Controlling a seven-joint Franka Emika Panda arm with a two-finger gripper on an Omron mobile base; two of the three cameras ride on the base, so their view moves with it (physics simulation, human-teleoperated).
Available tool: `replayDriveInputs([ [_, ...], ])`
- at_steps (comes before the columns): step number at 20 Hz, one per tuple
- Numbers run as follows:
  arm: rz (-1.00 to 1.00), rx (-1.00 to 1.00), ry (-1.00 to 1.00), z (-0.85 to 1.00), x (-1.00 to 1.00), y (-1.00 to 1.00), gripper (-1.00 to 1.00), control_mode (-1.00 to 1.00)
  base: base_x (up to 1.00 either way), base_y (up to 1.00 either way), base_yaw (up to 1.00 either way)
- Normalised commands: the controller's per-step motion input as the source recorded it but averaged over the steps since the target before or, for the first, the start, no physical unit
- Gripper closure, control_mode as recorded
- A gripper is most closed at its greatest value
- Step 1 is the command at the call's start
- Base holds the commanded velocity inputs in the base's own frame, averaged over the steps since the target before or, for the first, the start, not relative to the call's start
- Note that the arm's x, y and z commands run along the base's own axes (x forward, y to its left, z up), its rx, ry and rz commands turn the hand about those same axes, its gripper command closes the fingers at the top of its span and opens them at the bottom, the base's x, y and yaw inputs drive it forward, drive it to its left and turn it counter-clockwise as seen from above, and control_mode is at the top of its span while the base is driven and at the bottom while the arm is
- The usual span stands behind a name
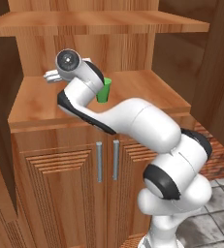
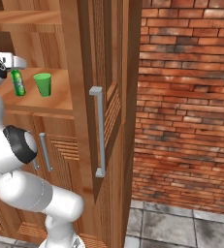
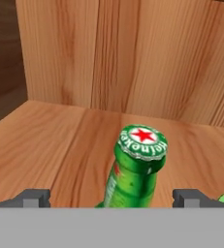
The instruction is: Open the cabinet directly in front. Then move the beer and the cup to the dining counter with the jar on it.
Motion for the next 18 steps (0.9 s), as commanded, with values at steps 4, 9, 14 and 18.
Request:
replayDriveInputs([
  [4, 0.00, 0.00, 0.00, 0.00, 0.09, 0.00, -1.00, -1.00, 0.00, 0.00, 0.00],
  [9, 0.00, 0.00, 0.00, 0.00, 0.05, 0.00, -1.00, -1.00, 0.00, 0.00, 0.00],
  [14, 0.00, 0.00, 0.00, 0.00, 0.07, 0.00, 1.00, -1.00, 0.00, 0.00, 0.00],
  [18, 0.00, 0.00, 0.00, 0.00, 0.00, 0.00, 1.00, -1.00, 0.00, 0.00, 0.00],
])
